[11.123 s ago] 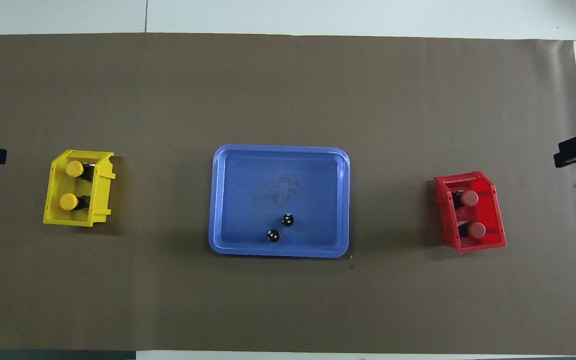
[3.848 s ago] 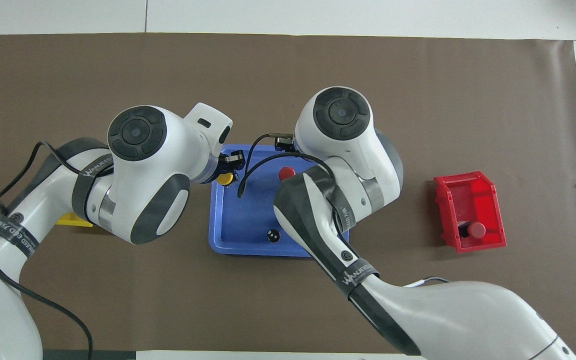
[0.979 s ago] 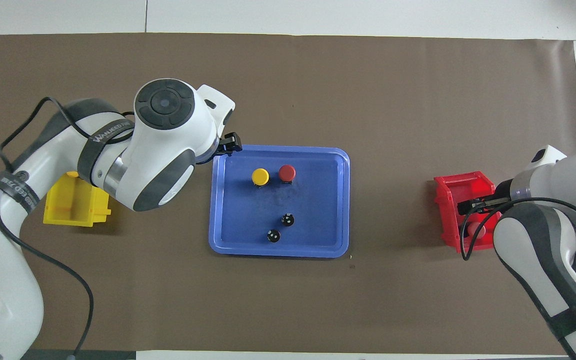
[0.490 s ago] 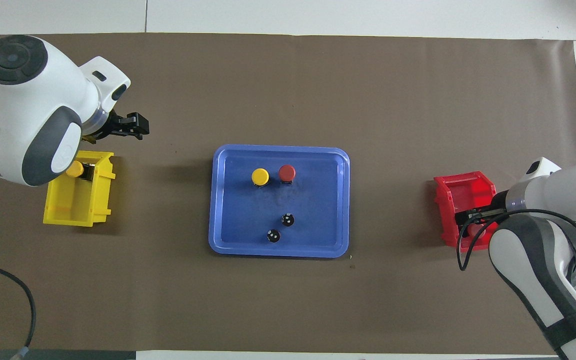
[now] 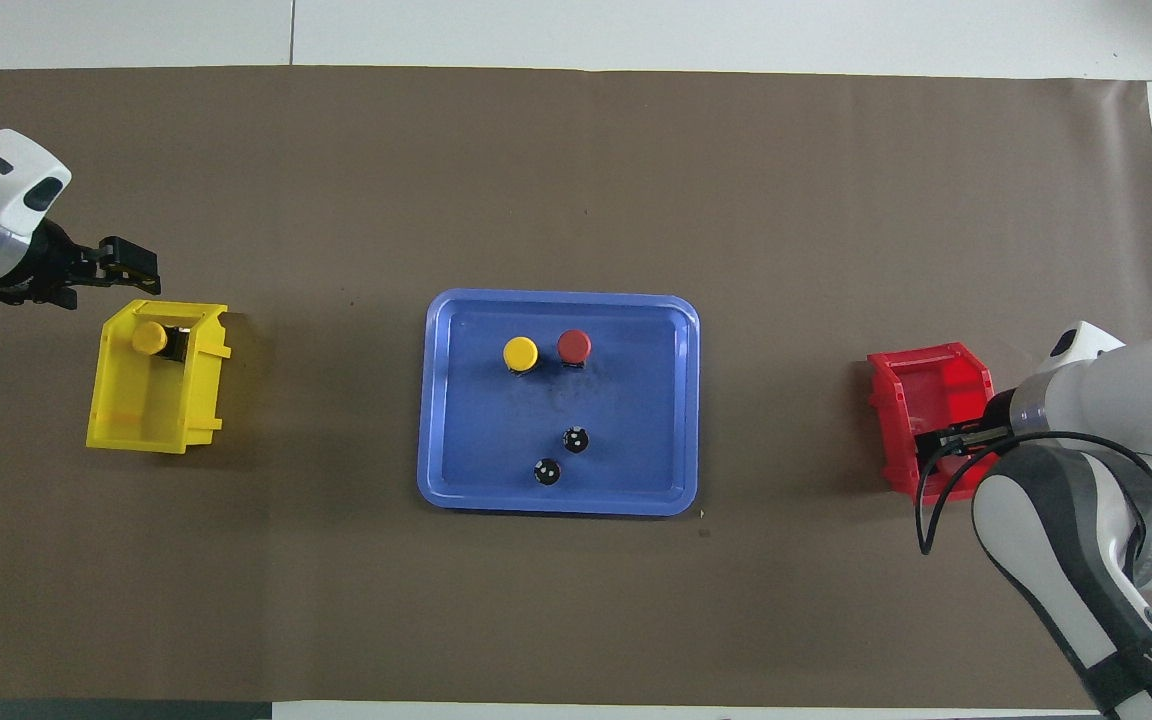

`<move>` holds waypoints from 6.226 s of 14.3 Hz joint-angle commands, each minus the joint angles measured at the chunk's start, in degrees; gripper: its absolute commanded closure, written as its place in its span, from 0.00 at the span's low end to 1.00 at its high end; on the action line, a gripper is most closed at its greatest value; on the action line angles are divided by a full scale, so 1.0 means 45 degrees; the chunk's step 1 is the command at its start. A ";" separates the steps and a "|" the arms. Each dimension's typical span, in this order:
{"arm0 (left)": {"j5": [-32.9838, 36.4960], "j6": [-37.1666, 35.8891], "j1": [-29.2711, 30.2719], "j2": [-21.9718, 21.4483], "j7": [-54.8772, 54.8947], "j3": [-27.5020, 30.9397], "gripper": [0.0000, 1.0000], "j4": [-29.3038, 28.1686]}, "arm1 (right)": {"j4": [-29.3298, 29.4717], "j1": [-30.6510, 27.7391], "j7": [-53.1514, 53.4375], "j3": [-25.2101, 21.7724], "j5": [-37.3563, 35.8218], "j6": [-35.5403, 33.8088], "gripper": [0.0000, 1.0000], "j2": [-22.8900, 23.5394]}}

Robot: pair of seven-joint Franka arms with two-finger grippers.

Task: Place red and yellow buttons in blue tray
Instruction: 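Grasp another yellow button with the left gripper while the right gripper grasps red, then carry both buttons over the blue tray with both grippers, then release both buttons in the tray and withdraw the right gripper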

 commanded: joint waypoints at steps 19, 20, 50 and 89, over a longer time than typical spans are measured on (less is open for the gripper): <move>-0.0247 0.2749 -0.0096 -0.1452 0.0031 0.0049 0.34 -0.3415 | -0.1352 -0.0333 0.0046 0.0143 -0.0164 0.0813 0.75 -0.0756; -0.0247 0.2904 -0.0116 -0.1394 0.0031 0.0049 0.34 -0.3473 | -0.1119 -0.0255 0.0183 0.0162 -0.0145 0.0794 0.78 -0.0678; 0.1348 -0.0945 -0.1483 -0.0536 -1.0471 -0.5864 0.99 0.0785 | 0.6970 0.6854 0.9227 0.0397 0.0812 0.0032 0.73 0.5709; 0.0476 -0.4279 -0.2342 -0.2584 -0.2004 -0.0617 0.00 0.1800 | 1.0564 -0.1212 0.1766 0.0182 -0.0262 -0.8483 0.00 0.1666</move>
